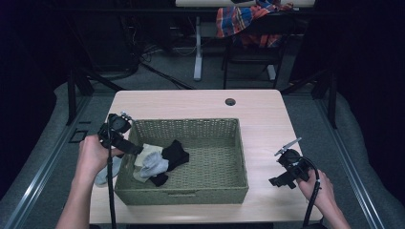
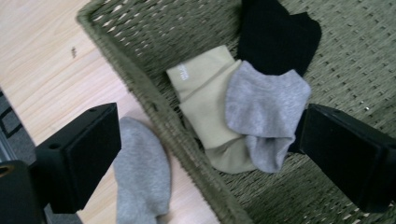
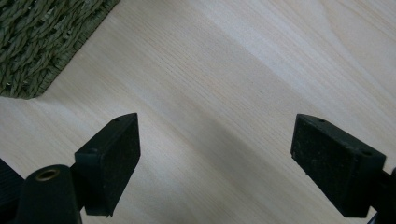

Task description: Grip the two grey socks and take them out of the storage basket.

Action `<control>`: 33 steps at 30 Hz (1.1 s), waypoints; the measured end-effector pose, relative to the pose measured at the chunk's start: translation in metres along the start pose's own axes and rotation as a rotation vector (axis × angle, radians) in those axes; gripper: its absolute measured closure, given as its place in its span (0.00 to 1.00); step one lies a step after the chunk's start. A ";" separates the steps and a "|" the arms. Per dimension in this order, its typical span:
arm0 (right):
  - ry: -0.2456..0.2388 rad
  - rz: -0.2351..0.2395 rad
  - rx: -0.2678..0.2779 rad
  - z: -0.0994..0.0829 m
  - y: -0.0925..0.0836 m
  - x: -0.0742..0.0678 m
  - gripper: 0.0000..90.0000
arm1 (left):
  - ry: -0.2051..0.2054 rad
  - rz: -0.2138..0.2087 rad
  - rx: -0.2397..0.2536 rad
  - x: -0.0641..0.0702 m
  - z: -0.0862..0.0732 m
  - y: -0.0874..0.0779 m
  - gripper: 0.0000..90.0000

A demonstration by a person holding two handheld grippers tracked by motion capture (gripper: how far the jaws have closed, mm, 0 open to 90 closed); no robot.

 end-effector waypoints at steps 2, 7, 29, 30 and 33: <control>0.001 0.002 0.000 0.000 0.000 0.000 0.17 | 0.008 -0.002 0.001 0.004 0.002 0.001 0.05; 0.010 0.006 -0.002 0.000 0.002 0.001 0.17 | 0.041 -0.013 -0.018 0.015 0.003 0.008 0.02; 0.007 0.005 0.000 0.002 0.002 -0.002 0.17 | 0.150 -0.119 -0.151 0.059 -0.005 0.045 0.18; 0.004 0.009 -0.005 0.002 0.002 -0.002 0.17 | 0.169 -0.128 -0.168 0.061 -0.006 0.046 0.18; 0.008 0.004 -0.007 0.001 0.002 -0.001 0.17 | 0.198 -0.148 -0.203 0.067 -0.010 0.050 0.28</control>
Point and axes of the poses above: each handheld gripper's, and its own axes: y roughly forward along the jaws, z roughly out of its top, x roughly to its right, the point moved 7 cm from there along y, roughly forward along the jaws, and after that the axes turned 15 degrees about z, right-handed, at the moved point
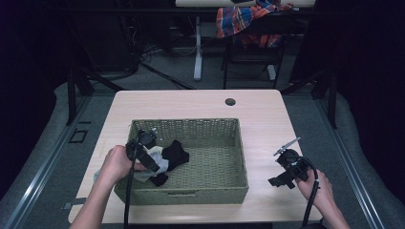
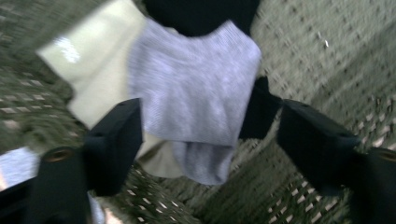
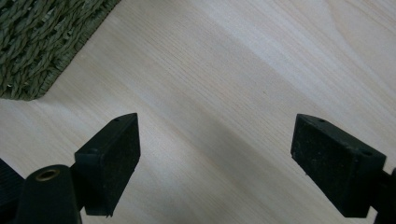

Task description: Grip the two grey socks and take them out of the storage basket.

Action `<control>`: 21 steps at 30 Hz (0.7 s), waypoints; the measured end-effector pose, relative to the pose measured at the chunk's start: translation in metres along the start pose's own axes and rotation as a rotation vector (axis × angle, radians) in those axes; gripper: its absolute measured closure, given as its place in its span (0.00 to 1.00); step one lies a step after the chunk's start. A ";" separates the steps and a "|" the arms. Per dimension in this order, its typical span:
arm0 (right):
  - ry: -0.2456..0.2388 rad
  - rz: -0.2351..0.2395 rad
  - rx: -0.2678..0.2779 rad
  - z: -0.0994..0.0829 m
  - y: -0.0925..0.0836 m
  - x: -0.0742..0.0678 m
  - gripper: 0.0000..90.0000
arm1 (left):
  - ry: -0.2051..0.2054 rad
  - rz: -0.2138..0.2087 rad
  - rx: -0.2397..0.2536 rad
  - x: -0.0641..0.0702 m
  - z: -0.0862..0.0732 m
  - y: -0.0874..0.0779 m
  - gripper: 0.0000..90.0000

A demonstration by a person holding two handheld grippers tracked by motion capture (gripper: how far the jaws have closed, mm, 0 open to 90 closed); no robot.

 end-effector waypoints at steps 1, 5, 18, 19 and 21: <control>-0.002 0.002 -0.004 0.000 0.000 0.000 0.17 | 0.001 -0.003 -0.009 0.001 -0.001 0.002 0.31; -0.007 -0.001 -0.004 0.000 -0.001 0.000 0.17 | 0.016 -0.020 -0.050 0.004 -0.003 0.010 0.47; -0.001 0.003 0.010 0.001 0.001 -0.002 0.17 | 0.001 0.028 -0.064 0.002 -0.006 0.021 0.81; -0.001 0.003 0.011 0.001 0.001 -0.002 0.17 | 0.002 0.017 -0.069 0.002 -0.006 0.021 0.84; -0.008 -0.003 -0.003 0.001 0.000 -0.001 0.17 | -0.004 0.012 -0.059 0.002 -0.006 0.020 0.89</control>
Point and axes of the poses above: each handheld gripper's, and its own axes: y roughly forward along the jaws, z roughly out of its top, x roughly to its right, the point moved 7 cm from there along y, roughly forward along the jaws, and after that the axes turned 15 degrees about z, right-handed, at the moved point
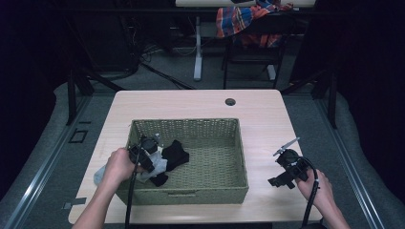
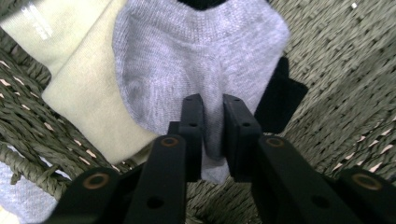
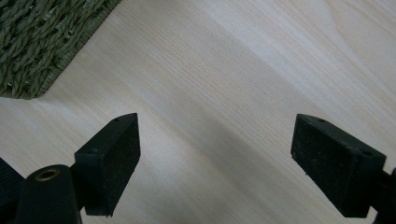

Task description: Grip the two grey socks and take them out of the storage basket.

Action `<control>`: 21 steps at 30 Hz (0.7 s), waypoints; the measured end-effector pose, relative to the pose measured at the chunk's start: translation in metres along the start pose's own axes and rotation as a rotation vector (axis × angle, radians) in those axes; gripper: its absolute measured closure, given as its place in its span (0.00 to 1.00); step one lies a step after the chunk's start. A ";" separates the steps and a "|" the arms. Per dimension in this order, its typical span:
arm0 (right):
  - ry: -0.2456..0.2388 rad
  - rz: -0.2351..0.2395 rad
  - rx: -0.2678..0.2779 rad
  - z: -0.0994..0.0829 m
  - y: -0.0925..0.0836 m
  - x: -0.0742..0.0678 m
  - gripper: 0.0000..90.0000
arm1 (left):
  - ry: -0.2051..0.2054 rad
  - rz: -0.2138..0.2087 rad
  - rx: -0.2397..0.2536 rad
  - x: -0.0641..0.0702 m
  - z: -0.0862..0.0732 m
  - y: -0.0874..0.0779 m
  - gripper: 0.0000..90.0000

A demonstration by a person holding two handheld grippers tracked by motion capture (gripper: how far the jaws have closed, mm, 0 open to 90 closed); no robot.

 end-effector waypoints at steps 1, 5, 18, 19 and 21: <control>-0.003 0.003 -0.006 0.000 0.000 0.000 0.17 | 0.000 0.002 0.004 -0.001 0.000 -0.002 0.91; 0.000 0.006 0.001 0.000 0.001 0.000 0.17 | -0.010 0.008 0.043 -0.003 0.002 -0.015 0.93; 0.002 0.018 0.000 0.000 0.001 0.000 0.17 | -0.043 0.016 0.168 -0.015 0.001 -0.056 0.93; 0.003 0.018 0.000 0.000 0.002 0.000 0.17 | -0.047 0.019 0.173 -0.015 0.001 -0.058 0.93; 0.006 0.020 -0.003 0.000 0.002 0.000 0.17 | -0.043 0.019 0.173 -0.016 0.000 -0.061 0.93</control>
Point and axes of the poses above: each handheld gripper's, and its own axes: y roughly forward along the jaws, z roughly out of its top, x roughly to its right, the point moved 7 cm from there along y, roughly forward along the jaws, and after that the axes turned 15 degrees about z, right-handed, at the moved point
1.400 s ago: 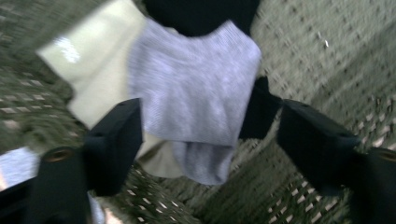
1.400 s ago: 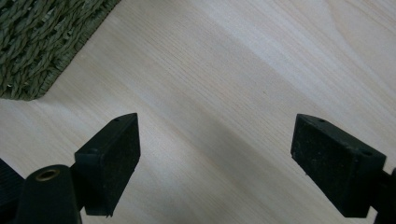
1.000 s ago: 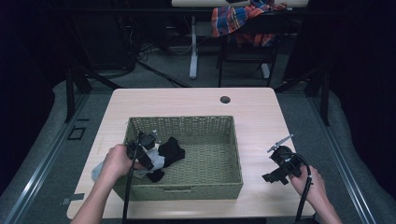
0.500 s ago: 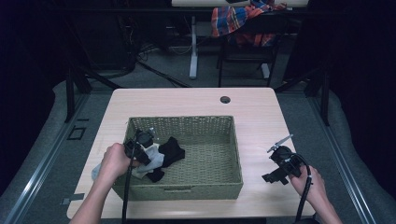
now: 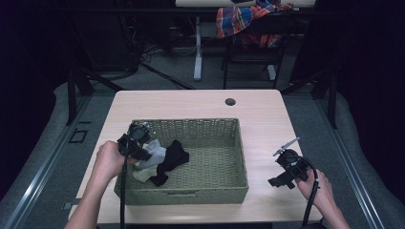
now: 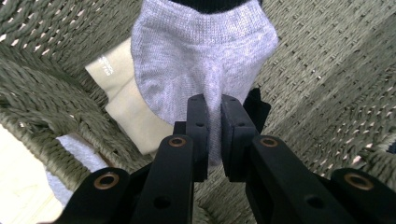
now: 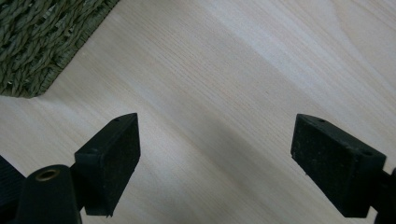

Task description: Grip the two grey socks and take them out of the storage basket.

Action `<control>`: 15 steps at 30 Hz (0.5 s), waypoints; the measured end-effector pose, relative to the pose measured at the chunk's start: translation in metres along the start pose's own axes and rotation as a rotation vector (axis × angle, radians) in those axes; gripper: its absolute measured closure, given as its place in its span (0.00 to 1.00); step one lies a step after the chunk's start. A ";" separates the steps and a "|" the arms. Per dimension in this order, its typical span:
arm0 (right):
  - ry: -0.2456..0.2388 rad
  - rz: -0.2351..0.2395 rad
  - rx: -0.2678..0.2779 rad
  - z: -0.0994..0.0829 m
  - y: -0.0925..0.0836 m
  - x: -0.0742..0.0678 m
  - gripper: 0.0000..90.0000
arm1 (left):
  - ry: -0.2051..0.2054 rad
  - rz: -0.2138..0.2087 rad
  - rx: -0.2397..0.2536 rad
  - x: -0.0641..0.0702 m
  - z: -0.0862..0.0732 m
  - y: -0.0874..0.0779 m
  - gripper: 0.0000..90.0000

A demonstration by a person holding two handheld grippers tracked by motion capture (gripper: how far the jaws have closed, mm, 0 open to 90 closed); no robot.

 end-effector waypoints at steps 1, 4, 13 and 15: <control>0.000 -0.001 -0.002 0.000 0.000 0.000 0.17 | -0.001 0.004 0.007 0.000 0.000 -0.002 0.93; -0.009 -0.011 -0.006 0.000 -0.001 0.000 0.17 | -0.002 0.011 0.019 -0.001 0.001 -0.007 0.93; -0.009 -0.008 -0.010 0.000 0.000 0.000 0.17 | -0.019 0.023 0.069 -0.006 0.003 -0.023 0.93; -0.007 -0.009 -0.010 0.000 0.000 0.001 0.17 | -0.027 0.028 0.080 -0.009 0.002 -0.026 0.93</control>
Point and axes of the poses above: each handheld gripper's, and its own axes: y roughly forward along the jaws, z roughly out of its top, x roughly to its right, the point moved 7 cm from there along y, roughly forward along the jaws, and after that the axes turned 15 degrees about z, right-handed, at the moved point
